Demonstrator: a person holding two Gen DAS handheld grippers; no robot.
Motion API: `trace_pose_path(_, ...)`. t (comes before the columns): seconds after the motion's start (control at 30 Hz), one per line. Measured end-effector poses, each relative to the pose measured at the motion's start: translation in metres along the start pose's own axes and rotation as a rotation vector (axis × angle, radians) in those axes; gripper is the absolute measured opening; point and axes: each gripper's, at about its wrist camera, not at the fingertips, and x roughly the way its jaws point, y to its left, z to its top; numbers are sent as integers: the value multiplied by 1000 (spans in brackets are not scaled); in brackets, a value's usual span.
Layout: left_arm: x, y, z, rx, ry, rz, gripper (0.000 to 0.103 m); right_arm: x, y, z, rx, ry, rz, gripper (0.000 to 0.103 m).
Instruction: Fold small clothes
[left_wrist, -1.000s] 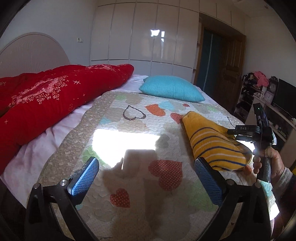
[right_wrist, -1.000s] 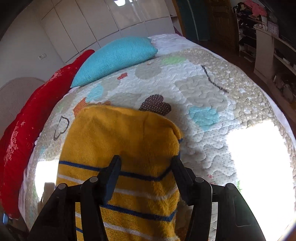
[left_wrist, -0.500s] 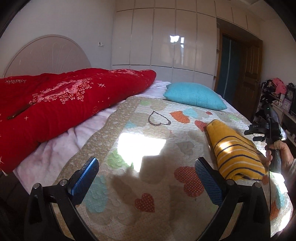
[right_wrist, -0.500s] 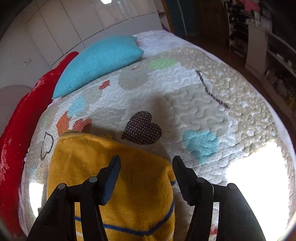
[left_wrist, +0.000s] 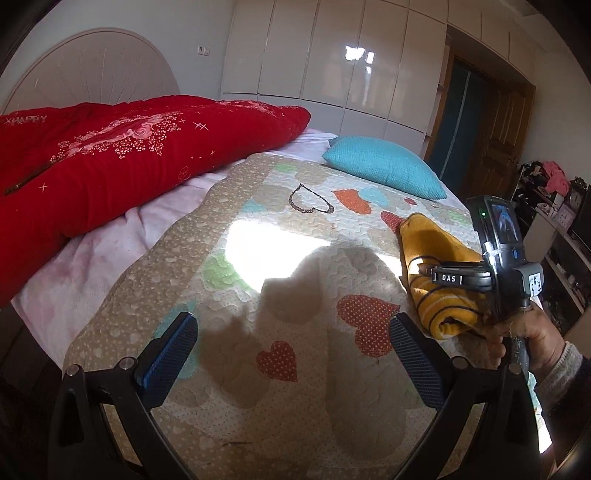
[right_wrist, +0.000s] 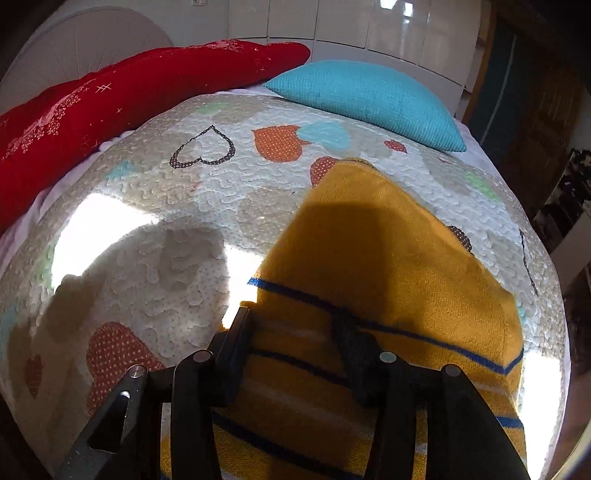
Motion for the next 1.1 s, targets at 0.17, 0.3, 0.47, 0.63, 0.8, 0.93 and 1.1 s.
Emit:
trace_pose_path(0.17, 2, 7, -5, -8, 12, 0, 103, -56, -15, -19, 78, -105, 20, 51)
trace_pose_path(0.3, 7, 7, -7, -26, 33, -14, 103, -61, -7, -55, 82, -104, -48, 51)
trace_pose_path(0.47, -2, 1, -7, -13, 20, -13, 103, -40, 7, -67, -2, -85, -133, 54)
trace_pose_path(0.63, -24, -8, -5, 16, -63, 29, 103, -65, -10, -69, 102, -111, -41, 57)
trace_pose_path(0.8, -52, -21, -1, 71, -205, 128, 103, -100, -33, -104, 248, -156, -27, 58)
trace_pose_path(0.93, -75, -33, -1, 66, -301, 129, 103, -127, -49, -135, 331, -181, -47, 64)
trace_pose_path(1.1, -93, -49, 4, 49, -344, 5, 103, -142, -66, -160, 439, -172, -32, 70)
